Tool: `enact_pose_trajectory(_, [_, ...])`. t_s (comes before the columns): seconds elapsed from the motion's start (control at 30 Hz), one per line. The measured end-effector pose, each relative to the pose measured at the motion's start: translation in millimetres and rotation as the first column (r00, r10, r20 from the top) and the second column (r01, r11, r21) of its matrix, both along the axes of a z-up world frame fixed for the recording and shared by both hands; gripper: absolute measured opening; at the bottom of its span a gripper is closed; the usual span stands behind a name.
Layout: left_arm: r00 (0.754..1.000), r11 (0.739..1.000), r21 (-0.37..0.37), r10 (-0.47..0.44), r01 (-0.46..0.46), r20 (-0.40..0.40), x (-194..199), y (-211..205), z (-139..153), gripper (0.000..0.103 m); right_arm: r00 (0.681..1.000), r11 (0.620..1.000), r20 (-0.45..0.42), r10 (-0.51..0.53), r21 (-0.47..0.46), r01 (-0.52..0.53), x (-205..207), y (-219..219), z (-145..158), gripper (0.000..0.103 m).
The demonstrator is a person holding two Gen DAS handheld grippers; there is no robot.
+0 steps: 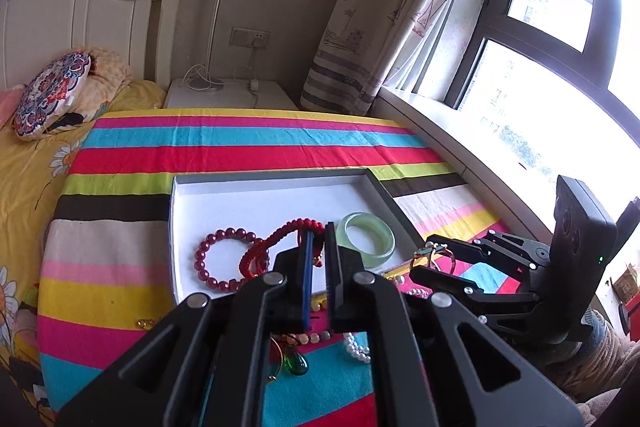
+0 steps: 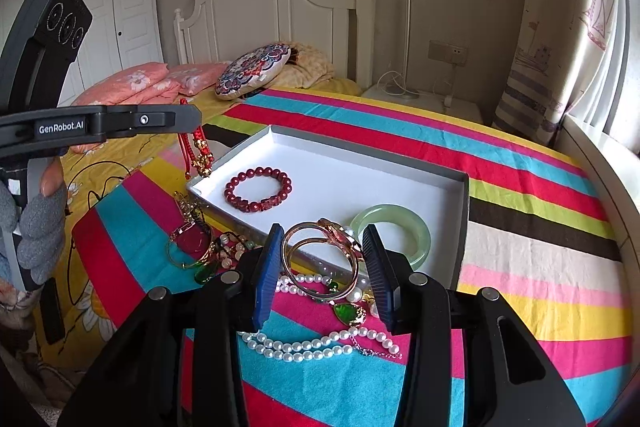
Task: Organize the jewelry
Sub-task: 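Carry the string bracelet into the tray with the left gripper while the right drops the rings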
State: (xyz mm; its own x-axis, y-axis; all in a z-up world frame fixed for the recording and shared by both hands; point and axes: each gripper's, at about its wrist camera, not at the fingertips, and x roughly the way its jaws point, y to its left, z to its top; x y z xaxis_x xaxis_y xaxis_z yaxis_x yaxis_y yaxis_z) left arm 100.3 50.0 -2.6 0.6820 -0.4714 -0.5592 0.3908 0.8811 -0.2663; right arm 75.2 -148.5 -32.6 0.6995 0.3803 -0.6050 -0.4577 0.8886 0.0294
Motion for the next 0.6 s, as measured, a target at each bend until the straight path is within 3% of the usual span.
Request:
enact_pose_trajectory(0.23, [0.999,1.0,0.016,0.0,0.001,-0.044,43,-9,1,0.005,0.998,0.999,-0.054,-0.044,0.009,0.045,38,-13,-3,0.041])
enact_pose_trajectory(0.6, [0.986,0.993,0.102,0.077,-0.062,-0.146,119,-21,-38,0.005,0.98,0.989,-0.139,-0.142,-0.049,0.136,134,-17,-21,0.041])
